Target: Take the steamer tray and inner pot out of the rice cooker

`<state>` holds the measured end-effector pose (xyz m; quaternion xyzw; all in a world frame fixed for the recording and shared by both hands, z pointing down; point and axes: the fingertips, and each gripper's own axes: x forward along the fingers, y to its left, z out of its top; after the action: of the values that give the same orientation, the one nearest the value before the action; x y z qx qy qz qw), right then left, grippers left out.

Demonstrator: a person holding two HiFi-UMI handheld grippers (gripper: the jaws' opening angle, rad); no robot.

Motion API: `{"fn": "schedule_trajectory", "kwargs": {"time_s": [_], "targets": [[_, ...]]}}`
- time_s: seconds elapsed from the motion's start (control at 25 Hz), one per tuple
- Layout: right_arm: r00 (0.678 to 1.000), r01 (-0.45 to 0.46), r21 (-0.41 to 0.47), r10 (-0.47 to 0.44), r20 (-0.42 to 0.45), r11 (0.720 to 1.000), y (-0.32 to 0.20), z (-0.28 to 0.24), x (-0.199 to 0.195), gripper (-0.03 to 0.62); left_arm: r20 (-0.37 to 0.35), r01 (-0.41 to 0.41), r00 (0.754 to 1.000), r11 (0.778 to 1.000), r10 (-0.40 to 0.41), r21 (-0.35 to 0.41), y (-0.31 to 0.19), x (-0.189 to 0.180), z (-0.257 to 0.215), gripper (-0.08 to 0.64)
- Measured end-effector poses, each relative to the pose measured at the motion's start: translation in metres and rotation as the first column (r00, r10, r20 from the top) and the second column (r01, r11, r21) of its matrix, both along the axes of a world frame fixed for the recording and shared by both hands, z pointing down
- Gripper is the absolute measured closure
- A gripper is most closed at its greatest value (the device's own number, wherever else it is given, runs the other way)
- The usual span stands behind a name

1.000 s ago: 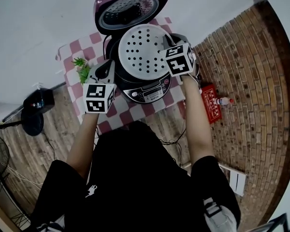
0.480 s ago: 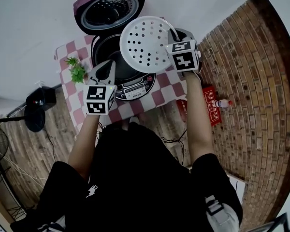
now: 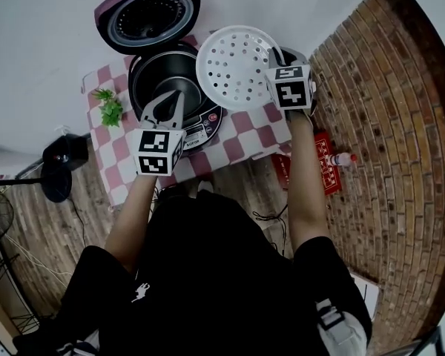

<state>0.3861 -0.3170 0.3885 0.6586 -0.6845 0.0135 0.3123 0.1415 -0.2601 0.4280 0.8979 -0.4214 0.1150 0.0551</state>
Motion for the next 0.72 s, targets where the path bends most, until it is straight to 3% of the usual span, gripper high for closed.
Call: {"fn": "schedule_trajectory", "kwargs": {"time_s": [0.4, 0.72], "targets": [[0.990, -0.122, -0.048, 0.125, 0.064, 0.991, 0.032, 0.043, 0.066, 0.583, -0.007, -0.117, 0.993, 0.993, 0.117, -0.014, 0.022, 0.063, -0.003, 0.558], [0.979, -0.170, -0.123, 0.182, 0.094, 0.978, 0.052, 0.093, 0.086, 0.583, 0.044, -0.176, 0.983, 0.984, 0.177, -0.020, 0.030, 0.103, 0.009, 0.557]]}}
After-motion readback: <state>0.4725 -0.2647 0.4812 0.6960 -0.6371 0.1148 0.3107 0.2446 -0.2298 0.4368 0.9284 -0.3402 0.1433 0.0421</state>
